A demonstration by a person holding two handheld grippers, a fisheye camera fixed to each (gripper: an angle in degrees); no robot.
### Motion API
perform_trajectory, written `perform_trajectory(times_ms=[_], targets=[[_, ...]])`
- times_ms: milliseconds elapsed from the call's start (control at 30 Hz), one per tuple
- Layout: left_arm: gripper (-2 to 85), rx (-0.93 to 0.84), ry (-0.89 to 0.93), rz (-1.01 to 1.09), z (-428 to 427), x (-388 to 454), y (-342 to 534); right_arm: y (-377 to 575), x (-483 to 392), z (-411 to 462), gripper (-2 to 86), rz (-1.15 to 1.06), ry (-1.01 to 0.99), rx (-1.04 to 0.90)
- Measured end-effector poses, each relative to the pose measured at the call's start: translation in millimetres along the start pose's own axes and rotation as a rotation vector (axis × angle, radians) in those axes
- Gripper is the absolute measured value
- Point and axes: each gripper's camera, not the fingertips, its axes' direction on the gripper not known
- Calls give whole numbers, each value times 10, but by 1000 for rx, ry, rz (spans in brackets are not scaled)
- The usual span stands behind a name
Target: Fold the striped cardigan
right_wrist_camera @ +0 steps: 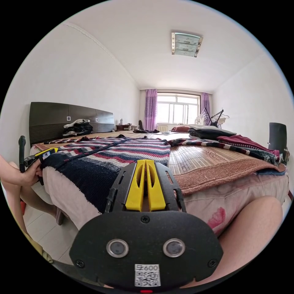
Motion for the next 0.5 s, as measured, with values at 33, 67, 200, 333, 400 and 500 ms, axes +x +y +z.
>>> perform_trajectory(times_ms=[33,67,200,333,400,500], targets=[[9,0,0,0,-1,5,1,0,1,0,-8,0,0,0],[9,0,0,0,-1,7,2,1,2,0,-8,0,0,1],[9,1,0,0,-4,25,7,4,6,0,-8,-1,1,3],[9,2,-1,0,-8,43,14,8,10,0,-8,-1,1,5],[9,2,-1,0,-10,55,19,8,13,0,-8,-1,1,6],[9,3,-2,0,-13,72,27,10,17,1,-8,-1,1,7]])
